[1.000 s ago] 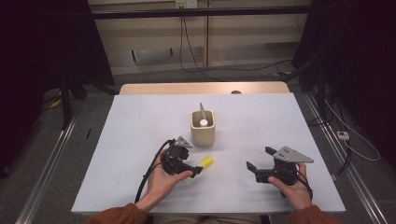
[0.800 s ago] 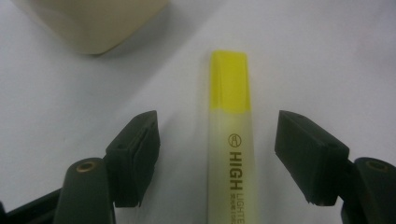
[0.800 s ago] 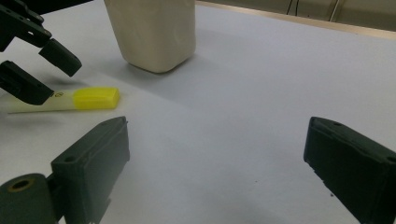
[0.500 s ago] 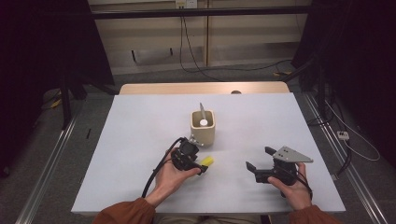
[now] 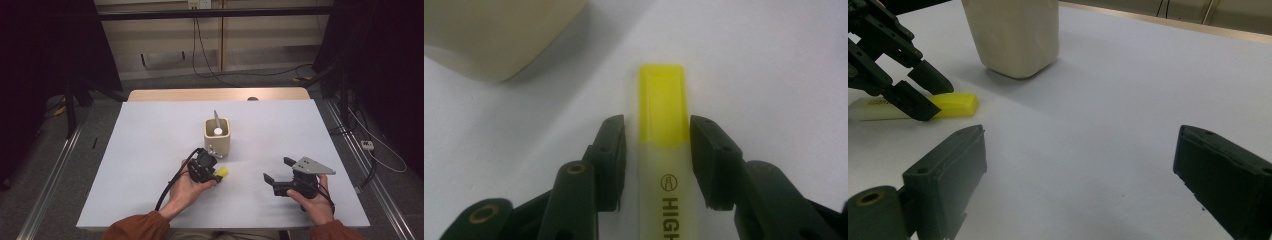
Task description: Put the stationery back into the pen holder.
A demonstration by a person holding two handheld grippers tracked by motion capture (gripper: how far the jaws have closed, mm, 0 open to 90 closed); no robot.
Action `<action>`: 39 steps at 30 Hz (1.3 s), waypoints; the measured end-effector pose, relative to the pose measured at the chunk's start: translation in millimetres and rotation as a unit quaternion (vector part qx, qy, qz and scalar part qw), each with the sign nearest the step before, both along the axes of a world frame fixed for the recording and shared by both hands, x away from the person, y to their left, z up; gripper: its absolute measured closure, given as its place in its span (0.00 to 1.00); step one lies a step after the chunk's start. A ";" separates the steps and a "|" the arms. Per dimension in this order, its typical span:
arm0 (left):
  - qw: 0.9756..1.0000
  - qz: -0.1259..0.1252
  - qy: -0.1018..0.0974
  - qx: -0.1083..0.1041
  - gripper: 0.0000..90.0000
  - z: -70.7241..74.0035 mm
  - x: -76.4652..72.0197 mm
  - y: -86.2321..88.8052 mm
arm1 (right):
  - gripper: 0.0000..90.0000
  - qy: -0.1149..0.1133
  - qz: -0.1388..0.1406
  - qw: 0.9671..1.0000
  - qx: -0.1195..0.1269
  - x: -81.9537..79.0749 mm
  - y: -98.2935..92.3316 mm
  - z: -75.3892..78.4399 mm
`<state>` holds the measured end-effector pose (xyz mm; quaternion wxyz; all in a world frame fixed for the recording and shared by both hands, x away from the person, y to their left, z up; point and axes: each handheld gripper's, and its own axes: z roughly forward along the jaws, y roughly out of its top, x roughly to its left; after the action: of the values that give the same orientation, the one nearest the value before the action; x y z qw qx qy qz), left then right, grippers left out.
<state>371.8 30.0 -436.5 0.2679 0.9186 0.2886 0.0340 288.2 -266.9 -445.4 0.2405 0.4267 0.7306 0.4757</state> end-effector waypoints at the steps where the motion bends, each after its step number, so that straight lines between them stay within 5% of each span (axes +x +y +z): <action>1: 1.000 0.001 -0.002 0.001 0.67 -0.1 0.0 -0.2 | 0.08 0.000 0.000 1.000 0.000 0.0 0.0 -0.1; 13: 1.000 -0.003 -0.003 0.001 0.75 0.5 0.7 0.9 | 0.08 0.001 0.000 1.000 -0.001 0.3 0.2 -0.3; 26: 0.999 -0.001 0.002 -0.052 0.75 8.9 -1.7 12.8 | 0.08 0.000 0.000 1.000 -0.002 0.6 0.0 -0.4; 39: 0.988 -0.016 -0.039 -0.146 0.75 26.0 -6.9 27.8 | 0.08 0.000 0.000 1.000 0.000 0.6 -0.2 -0.2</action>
<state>365.0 57.8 -410.5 0.4110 0.8721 0.2646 0.0230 288.8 -267.1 -445.7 0.2404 0.4272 0.7304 0.4756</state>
